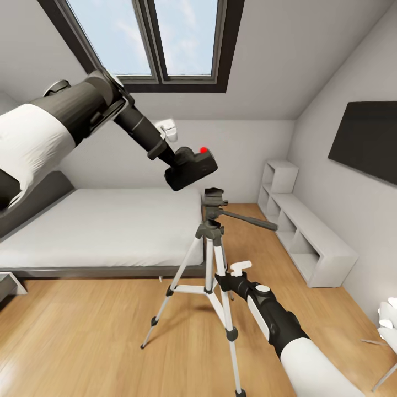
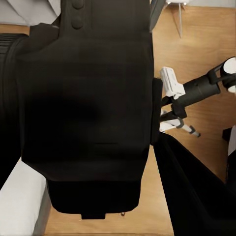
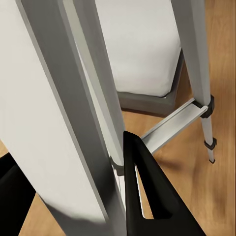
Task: Attach the digital camera to the camera tripod in the bedroom.
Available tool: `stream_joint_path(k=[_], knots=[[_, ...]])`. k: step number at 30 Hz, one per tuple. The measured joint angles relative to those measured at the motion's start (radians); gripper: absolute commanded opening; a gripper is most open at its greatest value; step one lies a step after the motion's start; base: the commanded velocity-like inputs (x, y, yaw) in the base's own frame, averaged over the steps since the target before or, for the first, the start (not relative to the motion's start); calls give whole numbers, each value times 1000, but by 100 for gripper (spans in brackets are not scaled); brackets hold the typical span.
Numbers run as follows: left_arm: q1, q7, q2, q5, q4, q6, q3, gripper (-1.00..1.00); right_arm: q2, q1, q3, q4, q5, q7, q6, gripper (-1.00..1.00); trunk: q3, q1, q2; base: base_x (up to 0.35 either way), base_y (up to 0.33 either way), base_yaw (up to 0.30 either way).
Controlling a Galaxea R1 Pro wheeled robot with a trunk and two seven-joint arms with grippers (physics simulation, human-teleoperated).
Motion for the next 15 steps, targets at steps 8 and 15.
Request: stream_joint_path(k=[8, 15], knots=[[0, -8, -44, -28, 3, -13, 3, -100, -11, 0, -2, -1, 1, 6, 2, -100, 0, 0, 0, 0, 0, 0], [0, 28, -90, -30, -1, -14, 8, -100, -11, 0, -2, -1, 2, 7, 2, -100, 0, 0, 0, 0, 0, 0]])
